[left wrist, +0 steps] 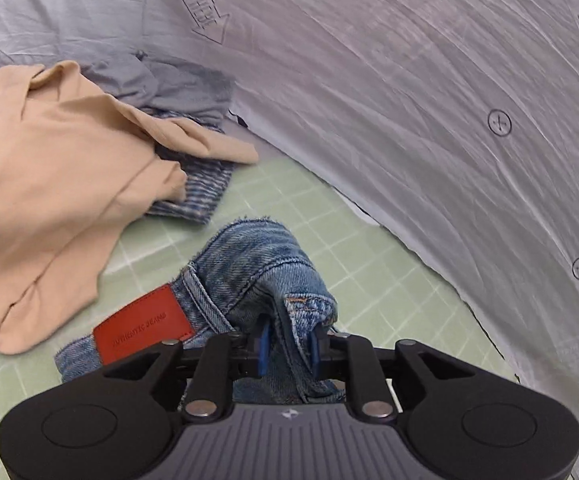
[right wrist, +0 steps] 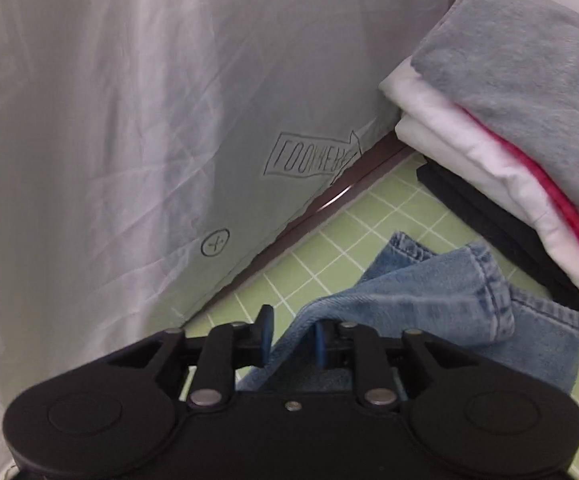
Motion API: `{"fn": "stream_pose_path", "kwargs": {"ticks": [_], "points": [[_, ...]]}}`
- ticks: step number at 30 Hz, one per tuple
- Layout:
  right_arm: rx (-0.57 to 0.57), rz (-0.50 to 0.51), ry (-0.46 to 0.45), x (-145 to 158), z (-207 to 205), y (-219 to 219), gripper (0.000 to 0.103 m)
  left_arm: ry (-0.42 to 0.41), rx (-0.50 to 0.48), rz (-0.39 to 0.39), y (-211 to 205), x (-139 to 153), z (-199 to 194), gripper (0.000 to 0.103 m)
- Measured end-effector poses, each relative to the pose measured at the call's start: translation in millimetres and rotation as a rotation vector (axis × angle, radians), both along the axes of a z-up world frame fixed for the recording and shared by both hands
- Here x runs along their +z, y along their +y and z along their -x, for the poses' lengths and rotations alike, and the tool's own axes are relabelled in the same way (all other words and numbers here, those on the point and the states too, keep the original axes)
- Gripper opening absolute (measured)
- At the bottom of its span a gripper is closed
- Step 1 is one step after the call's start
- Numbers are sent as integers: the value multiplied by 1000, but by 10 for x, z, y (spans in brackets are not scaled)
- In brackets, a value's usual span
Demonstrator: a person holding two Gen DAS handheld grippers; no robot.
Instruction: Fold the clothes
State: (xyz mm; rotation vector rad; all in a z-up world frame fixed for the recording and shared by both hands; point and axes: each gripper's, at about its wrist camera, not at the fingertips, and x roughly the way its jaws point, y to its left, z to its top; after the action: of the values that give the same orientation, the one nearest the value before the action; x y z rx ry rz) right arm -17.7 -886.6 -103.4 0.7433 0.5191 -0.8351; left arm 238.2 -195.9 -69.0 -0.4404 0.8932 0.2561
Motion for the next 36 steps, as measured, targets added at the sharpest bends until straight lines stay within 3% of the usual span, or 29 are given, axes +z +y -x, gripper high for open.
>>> {"fn": "stream_pose_path", "kwargs": {"ticks": [1, 2, 3, 5, 9, 12, 15, 20, 21, 22, 23, 24, 25, 28, 32, 36], "points": [[-10, 9, -14, -9, 45, 65, 50, -14, -25, -20, -66, 11, 78, 50], [-21, 17, -29, -17, 90, 131, 73, -29, -50, -41, -132, 22, 157, 58], [-39, 29, -25, -38, 175, 210, 79, -43, -75, -61, -198, 33, 235, 71], [-89, 51, 27, -121, 422, 370, 80, -64, -131, -102, -337, 48, 389, 72], [-197, 21, 163, -414, 890, 475, 80, -5, -344, -169, -772, -44, 625, 72], [-252, -20, 185, -593, 1095, 440, 80, 6, -499, -198, -1126, -120, 736, 72], [-269, -15, 193, -712, 1130, 397, 80, 2, -635, -218, -1483, -208, 783, 72], [-230, 80, 270, -782, 915, 360, 80, 33, -876, -263, -2012, -414, 908, 73], [-223, 103, 281, -781, 893, 367, 76, 39, -917, -281, -2093, -467, 951, 73], [-217, 126, 293, -780, 872, 375, 54, 51, -948, -295, -2148, -517, 1005, 73], [-197, 147, 300, -771, 867, 388, 25, 63, -962, -294, -2169, -567, 1055, 73], [-164, 167, 305, -753, 878, 405, 21, 73, -952, -272, -2150, -602, 1091, 73], [-146, 178, 313, -736, 922, 430, 6, 81, -924, -242, -2096, -624, 1122, 73], [-135, 182, 350, -685, 1145, 521, 6, 93, -898, -194, -1956, -612, 1247, 73], [-205, 94, 314, -692, 1752, 649, 6, 99, -940, -203, -1852, -571, 1447, 73], [-242, 72, 327, -673, 2404, 950, 6, 109, -979, -239, -1825, -534, 1716, 73]]}}
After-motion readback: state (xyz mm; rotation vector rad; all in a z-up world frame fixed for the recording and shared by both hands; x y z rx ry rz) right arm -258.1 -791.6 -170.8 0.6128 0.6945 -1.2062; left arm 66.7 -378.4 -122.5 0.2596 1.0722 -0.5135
